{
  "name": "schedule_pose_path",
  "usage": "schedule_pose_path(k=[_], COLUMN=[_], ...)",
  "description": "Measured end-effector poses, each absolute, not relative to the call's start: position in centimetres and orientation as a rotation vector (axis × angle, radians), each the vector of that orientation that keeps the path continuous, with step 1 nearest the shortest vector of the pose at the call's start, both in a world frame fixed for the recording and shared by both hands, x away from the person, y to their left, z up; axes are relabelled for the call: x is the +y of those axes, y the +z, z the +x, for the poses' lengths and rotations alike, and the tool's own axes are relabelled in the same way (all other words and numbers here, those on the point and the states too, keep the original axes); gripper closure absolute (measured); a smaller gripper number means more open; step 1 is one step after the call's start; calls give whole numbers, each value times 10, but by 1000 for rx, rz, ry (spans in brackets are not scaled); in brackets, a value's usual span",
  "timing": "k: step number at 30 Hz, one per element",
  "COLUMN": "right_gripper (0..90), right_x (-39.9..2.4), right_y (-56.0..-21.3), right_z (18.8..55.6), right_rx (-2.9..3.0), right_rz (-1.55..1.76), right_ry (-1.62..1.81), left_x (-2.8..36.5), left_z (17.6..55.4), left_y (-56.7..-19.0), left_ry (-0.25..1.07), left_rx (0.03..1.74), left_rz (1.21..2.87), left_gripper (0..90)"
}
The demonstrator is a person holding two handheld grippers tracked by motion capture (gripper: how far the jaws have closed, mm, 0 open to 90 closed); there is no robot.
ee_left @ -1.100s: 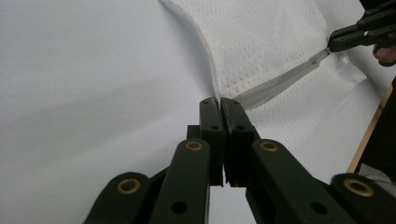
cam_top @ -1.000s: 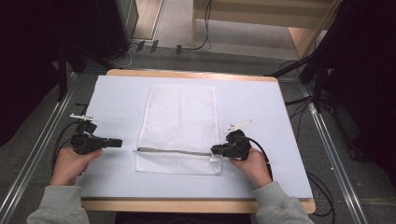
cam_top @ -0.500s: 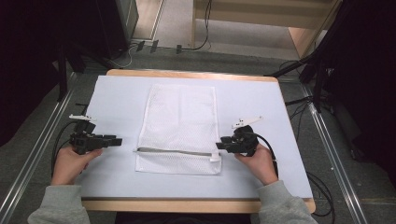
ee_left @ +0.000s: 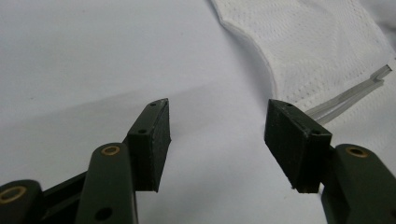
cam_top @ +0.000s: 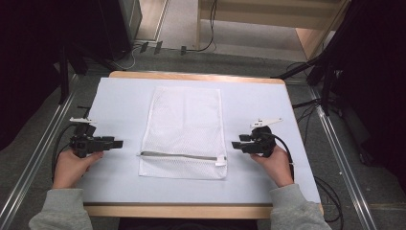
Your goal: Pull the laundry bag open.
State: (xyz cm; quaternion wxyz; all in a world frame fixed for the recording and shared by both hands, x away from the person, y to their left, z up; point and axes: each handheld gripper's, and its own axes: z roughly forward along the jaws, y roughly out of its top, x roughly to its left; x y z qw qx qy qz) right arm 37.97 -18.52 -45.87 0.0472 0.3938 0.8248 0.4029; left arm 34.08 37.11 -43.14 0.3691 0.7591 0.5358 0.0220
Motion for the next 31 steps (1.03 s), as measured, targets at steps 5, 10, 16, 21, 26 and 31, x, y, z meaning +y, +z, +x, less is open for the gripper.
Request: schedule_pose_path(k=[5,10,16,21,26,31], right_gripper=[464,456,447,438,424,385], right_x=[-195,-200,-204,-205,-207,-209], right_y=[-460,-461,-462,-463,-463,-465], right_z=[382,382,381,381,381,382], right_rx=[2485,2465,2454,2453,2444,2431], right_rz=[1244,1272,1284,1289,1297,1306], right_ry=[1230,1224,1219,1214,1210,1195], left_x=[371,371,369,368,368,367], left_z=[344,347,351,352,353,354], left_y=[-433,-435,-437,-436,-438,-440], left_ry=[85,88,85,81,78,102], left_rx=[1388,1402,1409,1401,1413,1412], left_rz=[1955,1948,1958,1967,1966,1972], left_gripper=[386,376,368,364,354,304])
